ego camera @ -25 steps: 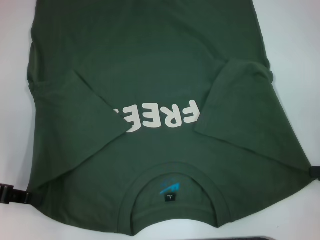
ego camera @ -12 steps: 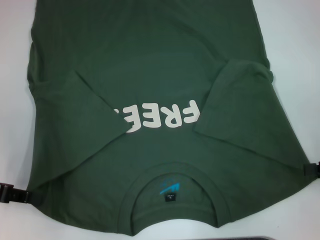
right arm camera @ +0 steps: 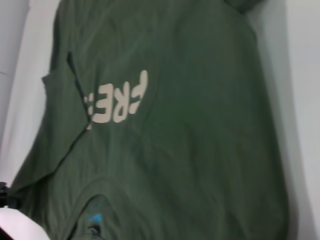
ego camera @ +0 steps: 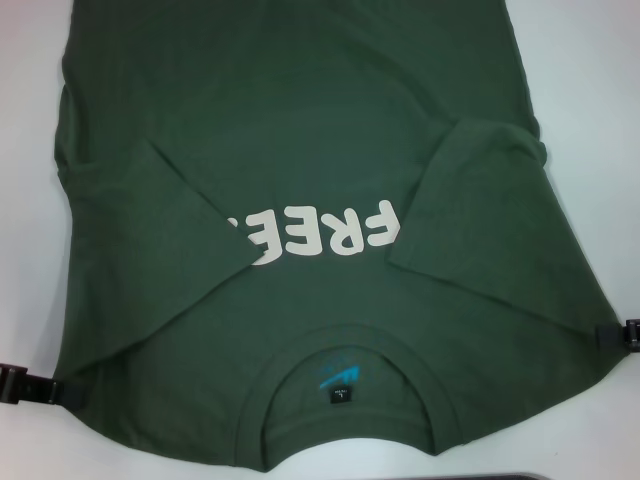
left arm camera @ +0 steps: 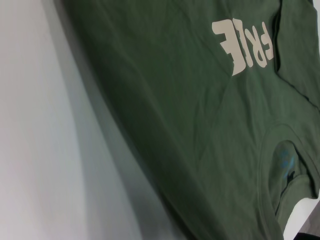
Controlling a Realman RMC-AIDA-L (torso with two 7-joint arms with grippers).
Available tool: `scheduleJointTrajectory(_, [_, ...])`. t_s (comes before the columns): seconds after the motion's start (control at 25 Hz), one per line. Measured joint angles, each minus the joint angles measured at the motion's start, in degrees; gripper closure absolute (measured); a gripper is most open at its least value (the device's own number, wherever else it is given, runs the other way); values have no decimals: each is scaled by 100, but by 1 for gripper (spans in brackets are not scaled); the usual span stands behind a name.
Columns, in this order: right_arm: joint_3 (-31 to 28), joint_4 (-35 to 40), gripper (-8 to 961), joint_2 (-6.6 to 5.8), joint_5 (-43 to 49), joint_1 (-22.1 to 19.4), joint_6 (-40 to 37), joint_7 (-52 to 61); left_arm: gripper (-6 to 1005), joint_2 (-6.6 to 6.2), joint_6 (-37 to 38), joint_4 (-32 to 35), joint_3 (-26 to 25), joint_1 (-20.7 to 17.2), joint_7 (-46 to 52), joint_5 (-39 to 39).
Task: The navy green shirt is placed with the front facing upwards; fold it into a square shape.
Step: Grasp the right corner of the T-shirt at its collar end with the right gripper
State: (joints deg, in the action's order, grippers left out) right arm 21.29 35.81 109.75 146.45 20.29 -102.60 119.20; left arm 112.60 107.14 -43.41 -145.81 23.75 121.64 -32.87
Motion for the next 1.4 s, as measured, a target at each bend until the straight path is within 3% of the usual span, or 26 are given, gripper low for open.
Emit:
scheduleJointTrajectory(0.36, [-41,-18,176,15,-184,15,-292,-102,969,3,-12,0,0,30,7,0])
scheduleJointTrajectory(1.12, [7,-22,179,20,-125,-37,-11,-31,968,7,-37,18,17,45,-18,0])
scheduleJointTrajectory(1.4, [23,-22,393,49,-52,-2,93,-32,968,7,-36,24,18,51,-18,0])
